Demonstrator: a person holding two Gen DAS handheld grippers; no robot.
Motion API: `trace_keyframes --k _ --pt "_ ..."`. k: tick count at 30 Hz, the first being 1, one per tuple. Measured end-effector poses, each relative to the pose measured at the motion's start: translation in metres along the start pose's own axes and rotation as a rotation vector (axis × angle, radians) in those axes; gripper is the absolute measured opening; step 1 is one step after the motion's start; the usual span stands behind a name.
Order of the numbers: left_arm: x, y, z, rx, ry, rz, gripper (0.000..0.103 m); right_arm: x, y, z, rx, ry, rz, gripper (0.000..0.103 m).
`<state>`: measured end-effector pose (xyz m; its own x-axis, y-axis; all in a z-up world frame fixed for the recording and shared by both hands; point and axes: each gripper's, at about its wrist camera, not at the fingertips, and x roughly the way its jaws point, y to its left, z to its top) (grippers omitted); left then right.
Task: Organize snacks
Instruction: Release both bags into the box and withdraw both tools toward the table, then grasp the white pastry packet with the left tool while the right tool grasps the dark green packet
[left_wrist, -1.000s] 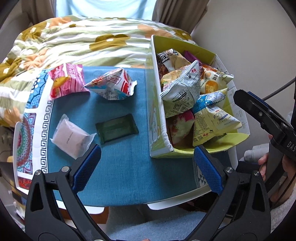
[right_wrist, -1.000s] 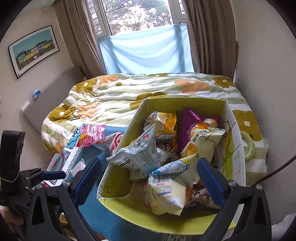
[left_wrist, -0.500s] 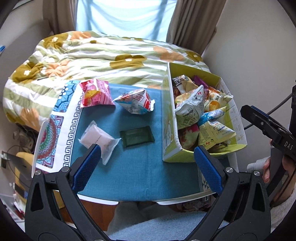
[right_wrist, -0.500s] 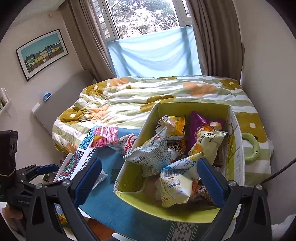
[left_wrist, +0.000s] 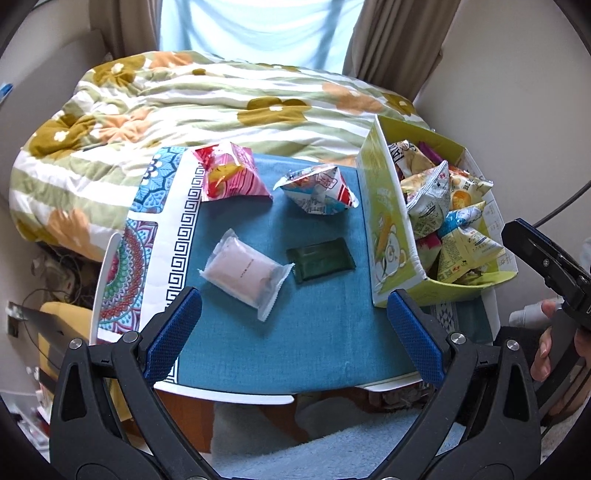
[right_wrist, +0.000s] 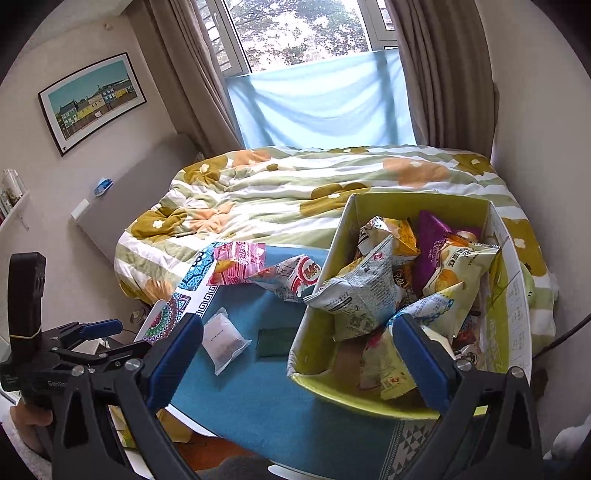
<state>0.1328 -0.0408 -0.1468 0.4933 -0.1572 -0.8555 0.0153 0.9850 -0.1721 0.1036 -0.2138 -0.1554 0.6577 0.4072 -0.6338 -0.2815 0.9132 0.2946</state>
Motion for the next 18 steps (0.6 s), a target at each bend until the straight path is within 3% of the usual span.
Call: trace_keyframes --k 11,18 --pt "0.065 0.053 0.022 0.174 0.170 -0.100 0.100 0.043 0.051 -0.028 0.194 0.019 -0.137 0.102" --pt "0.127 0.068 0.015 0.228 0.248 -0.138 0.100 0.080 0.073 -0.053 0.322 0.017 -0.246 0.102"
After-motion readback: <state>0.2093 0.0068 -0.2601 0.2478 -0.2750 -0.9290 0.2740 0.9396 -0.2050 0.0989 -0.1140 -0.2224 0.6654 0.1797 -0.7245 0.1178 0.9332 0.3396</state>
